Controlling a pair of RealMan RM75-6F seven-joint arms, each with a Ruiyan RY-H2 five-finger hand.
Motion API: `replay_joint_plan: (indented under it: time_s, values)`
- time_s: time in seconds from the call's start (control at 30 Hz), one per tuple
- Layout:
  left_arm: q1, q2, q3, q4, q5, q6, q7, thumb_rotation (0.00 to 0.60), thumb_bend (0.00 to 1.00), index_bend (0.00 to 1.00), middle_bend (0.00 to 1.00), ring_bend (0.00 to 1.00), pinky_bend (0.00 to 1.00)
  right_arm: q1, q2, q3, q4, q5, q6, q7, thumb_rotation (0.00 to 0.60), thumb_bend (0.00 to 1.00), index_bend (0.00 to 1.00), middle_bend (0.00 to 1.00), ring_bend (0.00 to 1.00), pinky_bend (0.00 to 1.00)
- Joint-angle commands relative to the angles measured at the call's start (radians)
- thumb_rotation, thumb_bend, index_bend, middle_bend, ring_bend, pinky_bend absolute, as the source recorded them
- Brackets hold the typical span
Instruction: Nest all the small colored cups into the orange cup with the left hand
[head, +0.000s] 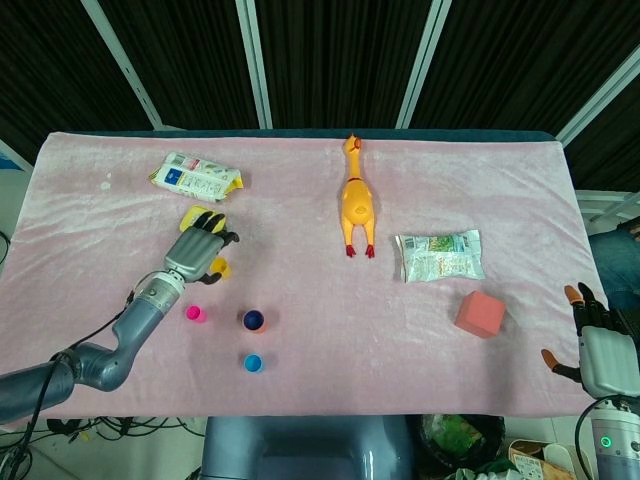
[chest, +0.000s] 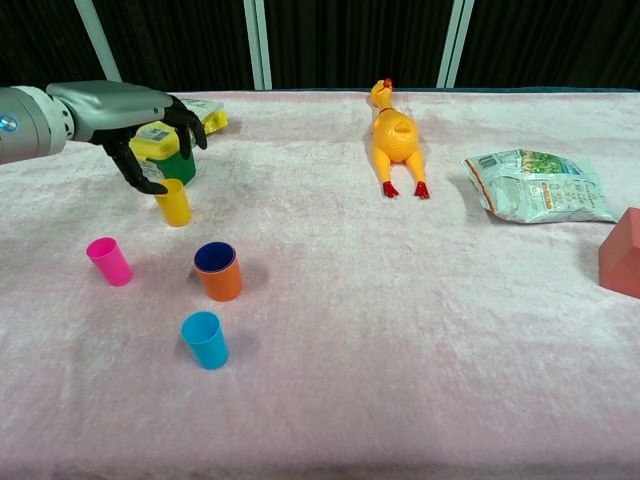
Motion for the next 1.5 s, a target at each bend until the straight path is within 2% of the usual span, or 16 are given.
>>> replay_joint_plan:
  time_s: [0.03, 0.23, 0.77, 1.07, 1.23, 1.37, 1.5]
  values:
    - [-0.002, -0.01, 0.006, 0.013, 0.008, -0.012, -0.016, 0.6, 0.24, 0.27, 0.34, 0.0, 0.0, 0.0, 0.0, 0.0, 0.0, 0.0, 0.0, 0.0, 0.6, 0.13, 0.0, 0.02, 0.11, 0.16]
    - [-0.001, -0.028, 0.023, 0.045, 0.005, -0.015, 0.011, 0.6, 0.24, 0.28, 0.36, 0.01, 0.0, 0.0, 0.0, -0.002, -0.001, -0.003, 0.003, -0.003, 0.6, 0.13, 0.0, 0.02, 0.11, 0.16]
    - [0.01, -0.043, 0.027, 0.079, 0.013, -0.012, 0.003, 0.6, 0.26, 0.36, 0.43, 0.02, 0.0, 0.0, -0.001, -0.002, -0.004, 0.0, 0.001, -0.007, 0.6, 0.13, 0.0, 0.02, 0.11, 0.16]
    - [0.012, -0.057, 0.025, 0.098, 0.027, -0.006, -0.008, 0.6, 0.39, 0.41, 0.47, 0.05, 0.0, -0.001, 0.0, 0.0, -0.009, 0.007, 0.0, -0.001, 0.6, 0.13, 0.0, 0.02, 0.11, 0.16]
    - [0.014, -0.059, 0.023, 0.099, 0.038, 0.003, -0.01, 0.6, 0.4, 0.45, 0.49, 0.07, 0.0, -0.001, -0.001, -0.001, -0.009, 0.007, 0.0, -0.005, 0.6, 0.13, 0.0, 0.02, 0.11, 0.16]
    - [0.019, -0.051, 0.019, 0.08, 0.054, 0.023, -0.019, 0.6, 0.4, 0.45, 0.49, 0.08, 0.0, -0.001, -0.001, 0.0, -0.009, 0.008, 0.0, -0.006, 0.6, 0.13, 0.0, 0.02, 0.11, 0.16]
    - [0.039, 0.0, 0.011, -0.023, 0.111, 0.098, -0.034, 0.6, 0.4, 0.45, 0.49, 0.08, 0.0, -0.001, 0.0, 0.001, -0.009, 0.01, 0.0, -0.004, 0.6, 0.13, 0.0, 0.02, 0.11, 0.16]
